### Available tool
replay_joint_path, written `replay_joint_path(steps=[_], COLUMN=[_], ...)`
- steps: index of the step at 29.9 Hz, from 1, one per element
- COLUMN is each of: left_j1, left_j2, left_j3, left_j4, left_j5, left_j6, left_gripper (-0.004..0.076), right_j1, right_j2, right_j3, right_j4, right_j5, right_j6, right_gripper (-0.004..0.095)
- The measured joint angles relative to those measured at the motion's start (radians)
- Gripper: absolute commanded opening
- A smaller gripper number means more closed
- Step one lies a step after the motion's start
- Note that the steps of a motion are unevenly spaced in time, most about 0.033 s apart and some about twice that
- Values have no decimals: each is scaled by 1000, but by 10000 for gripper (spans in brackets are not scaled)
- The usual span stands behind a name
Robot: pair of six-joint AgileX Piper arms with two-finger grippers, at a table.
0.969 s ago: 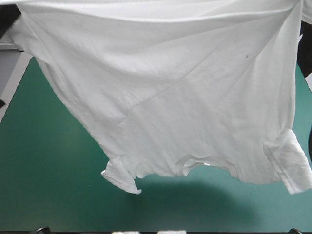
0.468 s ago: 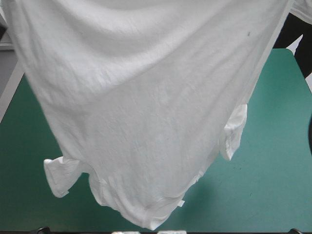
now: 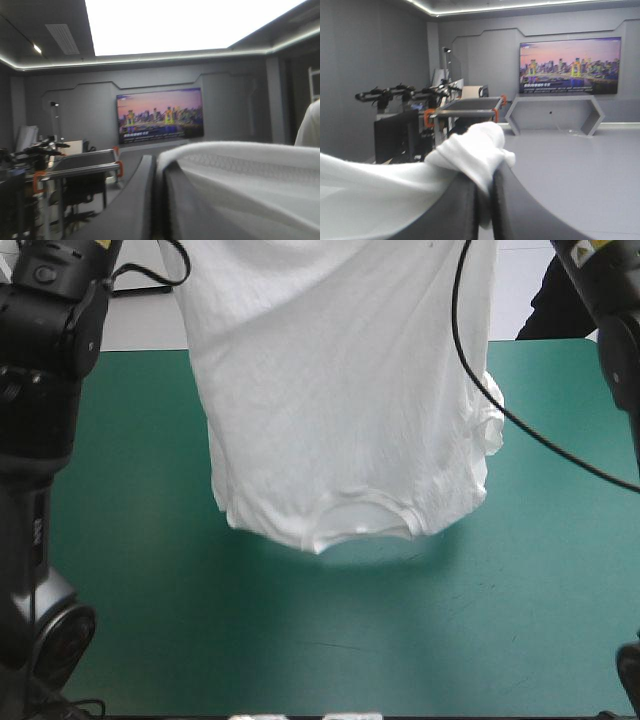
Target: Fold the cloth
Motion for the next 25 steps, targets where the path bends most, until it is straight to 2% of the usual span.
replay_joint_path(steps=[2, 3, 6, 8, 10, 15, 20, 25], left_j1=[62, 99, 158, 182, 197, 205, 206, 206], left_j2=[69, 115, 216, 276, 331, 395, 411, 414], left_j3=[-21, -42, -117, -169, -228, -272, -276, -269], left_j4=[-104, -152, -243, -288, -314, -342, -377, -457], left_j5=[-113, -189, -314, -363, -368, -183, 183, 571], left_j6=[-3, -10, -21, -24, -33, -21, 27, 159], left_gripper=[-10, -10, -10, -9, -9, -9, -9, -10], right_j1=[-75, -119, -230, -270, -290, -298, -299, -301], right_j2=[82, 132, 284, 392, 482, 585, 616, 620], right_j3=[-87, -141, -306, -408, -498, -568, -568, -567], right_j4=[49, 94, 267, 415, 524, 578, 531, 507], right_j5=[-49, -77, -127, -131, -110, 41, 335, 547], right_j6=[4, 4, -57, -135, -215, -297, -304, -304], right_gripper=[-17, -17, -17, -17, -17, -17, -17, -17])
